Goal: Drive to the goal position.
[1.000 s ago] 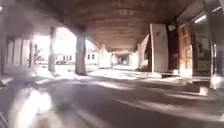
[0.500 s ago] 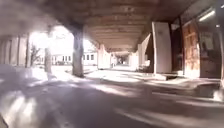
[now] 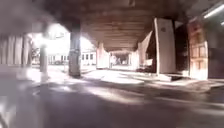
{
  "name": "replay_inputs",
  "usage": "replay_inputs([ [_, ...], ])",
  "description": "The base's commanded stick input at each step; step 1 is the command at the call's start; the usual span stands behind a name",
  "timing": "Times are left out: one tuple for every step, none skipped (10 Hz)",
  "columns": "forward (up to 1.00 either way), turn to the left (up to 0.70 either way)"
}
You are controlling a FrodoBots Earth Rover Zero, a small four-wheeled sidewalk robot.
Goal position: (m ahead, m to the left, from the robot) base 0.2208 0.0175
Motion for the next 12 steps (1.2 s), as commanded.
replay_inputs([
  [0.85, 0.00],
  [0.85, 0.00],
  [0.85, 0.00],
  [0.85, 0.00],
  [0.85, 0.00],
  [0.85, 0.00],
  [0.85, 0.00],
  [0.85, 0.00],
  [0.85, 0.00],
  [0.85, 0.00],
  [0.85, 0.00],
  [0.85, 0.00],
])
